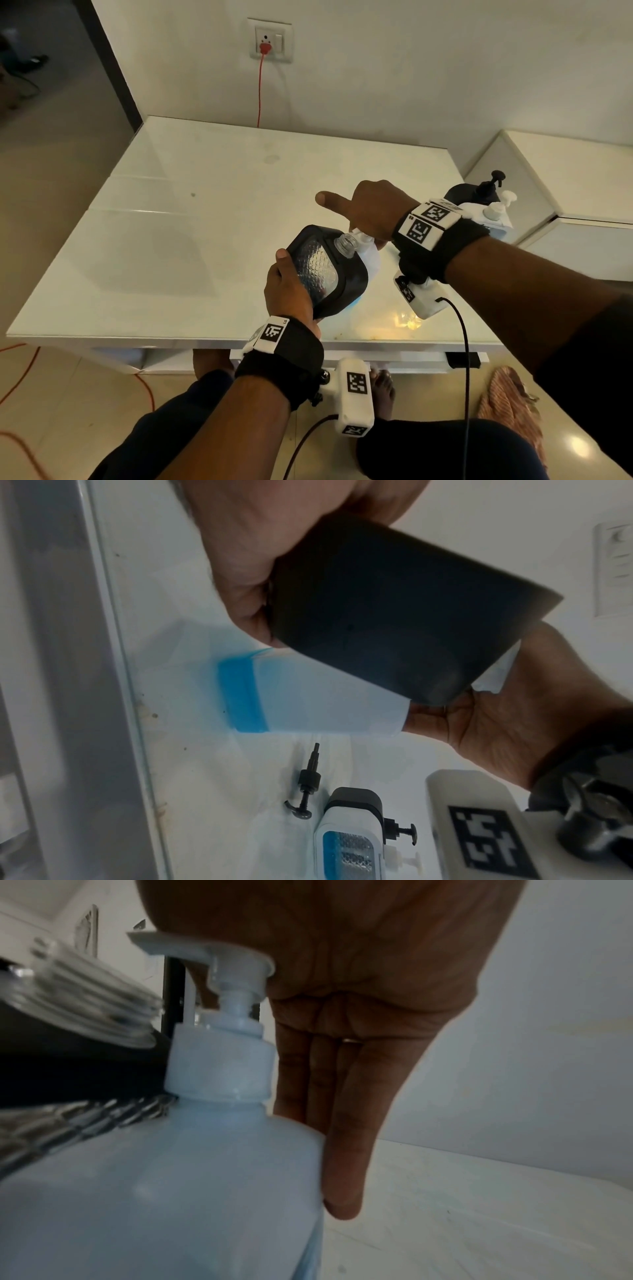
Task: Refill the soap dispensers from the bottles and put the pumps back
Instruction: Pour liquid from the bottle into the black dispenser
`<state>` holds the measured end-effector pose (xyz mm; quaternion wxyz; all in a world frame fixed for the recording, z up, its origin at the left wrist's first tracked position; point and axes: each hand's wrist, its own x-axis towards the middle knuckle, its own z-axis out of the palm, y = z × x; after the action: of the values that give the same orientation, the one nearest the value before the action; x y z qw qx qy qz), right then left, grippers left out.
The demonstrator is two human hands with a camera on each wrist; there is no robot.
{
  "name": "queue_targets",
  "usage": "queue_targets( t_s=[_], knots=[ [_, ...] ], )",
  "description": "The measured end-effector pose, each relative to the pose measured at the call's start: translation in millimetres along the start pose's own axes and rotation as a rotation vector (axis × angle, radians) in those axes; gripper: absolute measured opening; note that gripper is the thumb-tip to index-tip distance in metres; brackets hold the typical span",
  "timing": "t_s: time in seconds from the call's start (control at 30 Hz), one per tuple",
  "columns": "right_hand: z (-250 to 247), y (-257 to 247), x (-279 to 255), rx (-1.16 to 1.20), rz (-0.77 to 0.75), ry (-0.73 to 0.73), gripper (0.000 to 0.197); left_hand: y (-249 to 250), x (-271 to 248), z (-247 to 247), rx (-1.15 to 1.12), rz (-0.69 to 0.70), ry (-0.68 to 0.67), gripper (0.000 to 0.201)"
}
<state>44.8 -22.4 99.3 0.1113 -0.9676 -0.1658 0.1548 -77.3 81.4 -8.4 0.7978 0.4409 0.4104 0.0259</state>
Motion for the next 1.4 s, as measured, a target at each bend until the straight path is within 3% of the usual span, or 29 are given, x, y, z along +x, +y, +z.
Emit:
queue_targets(
  t_s=[0.1, 0.2, 0.33, 0.5, 0.67, 0.8, 0.9, 1.03, 1.13, 1.23, 1.3, 1.4],
  knots=[
    [-1, 2, 4, -0.086, -0.007, 0.014, 0.063, -1, 2, -1, -0.013, -0.006, 0.002, 0.034],
    [0, 2, 6, -0.155, -0.011, 0.001, 0.052, 0, 1, -1, -0.021, -0.01, -0.009, 0.033],
    [1, -2, 1, -0.013, 0.008, 0.076, 0.069, -2, 3, -1, -0.008, -0.024, 0.0, 0.033],
    [1, -3, -1, 0.033, 0.002, 0.005, 0.09, -2, 3, -1, -0.012, -0.028, -0.001, 0.037],
    [-2, 1, 0, 0.003, -0.005, 0.024, 0.074, -5, 4, -2, -0.007, 0.012, -0.002, 0.038],
    [1, 0, -2, -0.001, 0.003, 0.062, 0.068, -8, 9, -3, 0.048, 0.037, 0.014, 0.058],
    [1, -2, -3, 0.001, 0.007, 0.057, 0.075, -11, 13, -4, 0.077, 0.048, 0.016, 0.065],
    [-1, 0, -2, 0.062, 0.037, -0.01, 0.103, -11, 12, -4, 0.083, 0.056, 0.016, 0.066],
    [0, 1, -1, 0.019, 0.007, 0.013, 0.09, -4, 2, -3, 0.066, 0.034, -0.002, 0.064],
    [0, -1, -3, -0.008, 0.011, 0.062, 0.076, -2, -2, -3, 0.031, 0.037, -0.002, 0.047],
    [2, 0, -4, -0.041, 0.006, 0.071, 0.074, -2, -2, -3, 0.033, 0.042, -0.007, 0.06],
    [4, 2, -5, 0.007, 0.018, 0.078, 0.086, -6, 4, -3, 0.064, 0.058, 0.003, 0.07]
  ],
)
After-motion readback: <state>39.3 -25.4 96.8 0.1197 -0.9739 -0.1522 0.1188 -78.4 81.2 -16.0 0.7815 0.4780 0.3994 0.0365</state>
